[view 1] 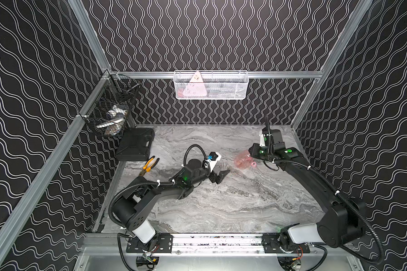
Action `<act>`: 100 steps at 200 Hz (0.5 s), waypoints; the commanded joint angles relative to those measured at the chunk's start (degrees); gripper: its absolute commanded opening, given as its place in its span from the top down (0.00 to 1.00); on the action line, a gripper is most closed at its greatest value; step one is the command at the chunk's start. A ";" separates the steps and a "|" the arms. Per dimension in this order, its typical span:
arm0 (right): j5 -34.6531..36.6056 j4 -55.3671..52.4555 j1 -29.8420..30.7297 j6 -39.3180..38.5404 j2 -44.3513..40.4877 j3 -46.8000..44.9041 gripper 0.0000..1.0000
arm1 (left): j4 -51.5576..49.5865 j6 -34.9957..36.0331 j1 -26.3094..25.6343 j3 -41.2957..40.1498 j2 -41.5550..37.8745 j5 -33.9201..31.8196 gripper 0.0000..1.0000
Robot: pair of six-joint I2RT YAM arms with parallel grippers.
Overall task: Attach spray nozzles to spray bottles
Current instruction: Pick up the spray bottle from the center of the board.
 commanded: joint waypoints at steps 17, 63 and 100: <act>-10.86 -0.81 -0.33 -0.99 -1.21 1.30 0.84 | -9.11 11.94 -1.95 5.24 1.88 5.59 0.01; -14.31 -0.43 -0.20 -0.83 -1.59 0.30 0.86 | -14.13 14.64 -2.05 9.50 5.27 6.02 0.01; -13.99 -1.43 1.52 -1.58 -0.91 1.02 0.85 | -10.10 11.87 -1.49 9.24 6.51 5.21 0.01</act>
